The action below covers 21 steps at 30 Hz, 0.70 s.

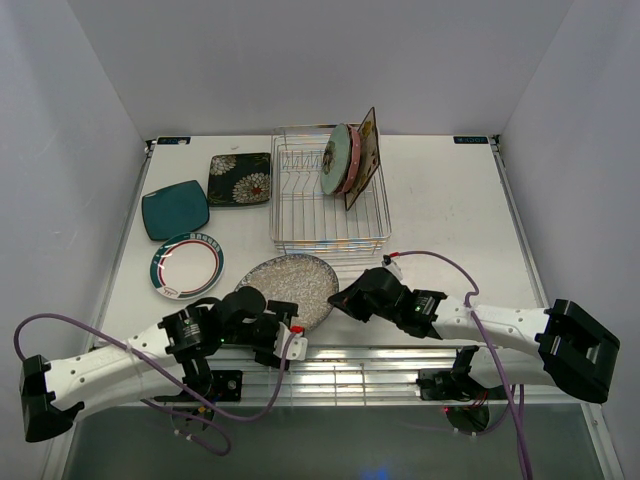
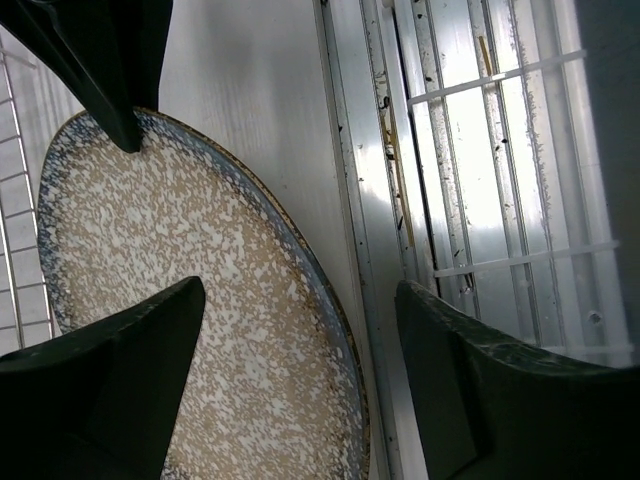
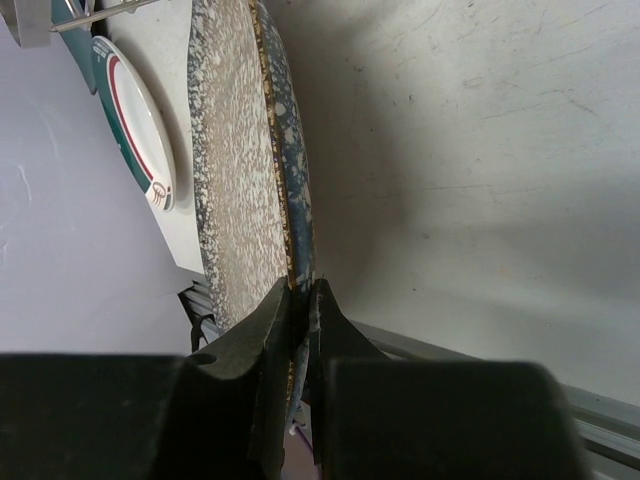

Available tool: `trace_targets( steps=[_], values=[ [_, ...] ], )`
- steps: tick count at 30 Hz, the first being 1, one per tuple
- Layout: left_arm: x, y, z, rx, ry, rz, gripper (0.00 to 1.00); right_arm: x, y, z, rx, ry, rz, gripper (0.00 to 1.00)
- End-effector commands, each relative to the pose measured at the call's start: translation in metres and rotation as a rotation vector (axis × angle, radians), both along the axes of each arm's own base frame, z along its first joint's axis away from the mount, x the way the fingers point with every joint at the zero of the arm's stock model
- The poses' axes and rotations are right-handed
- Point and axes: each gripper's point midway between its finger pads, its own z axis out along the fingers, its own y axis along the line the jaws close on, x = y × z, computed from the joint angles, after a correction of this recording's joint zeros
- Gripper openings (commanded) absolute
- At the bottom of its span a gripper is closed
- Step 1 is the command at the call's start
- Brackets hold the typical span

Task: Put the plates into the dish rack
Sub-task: Pick up the plate from the corner of the board.

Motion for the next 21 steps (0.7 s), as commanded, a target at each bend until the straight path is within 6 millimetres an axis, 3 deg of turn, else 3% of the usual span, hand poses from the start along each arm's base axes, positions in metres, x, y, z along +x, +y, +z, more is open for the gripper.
trace_targets(
  steps=[1,9,12,17,21],
  values=[
    [0.003,-0.003,0.004,0.008,0.003,0.031,0.85,0.042,0.028,0.122,0.380,-0.167,-0.153,0.08],
    [0.007,-0.005,-0.001,0.053,-0.012,0.055,0.69,0.040,0.032,0.125,0.403,-0.162,-0.136,0.08],
    [0.008,-0.005,-0.003,0.070,-0.013,0.070,0.60,0.038,0.035,0.127,0.412,-0.159,-0.122,0.08],
    [0.013,-0.005,-0.005,0.107,-0.016,0.118,0.29,0.037,0.039,0.127,0.409,-0.165,-0.109,0.08],
    [0.012,-0.007,-0.003,0.109,-0.010,0.120,0.23,0.034,0.042,0.128,0.420,-0.159,-0.088,0.08]
  ],
)
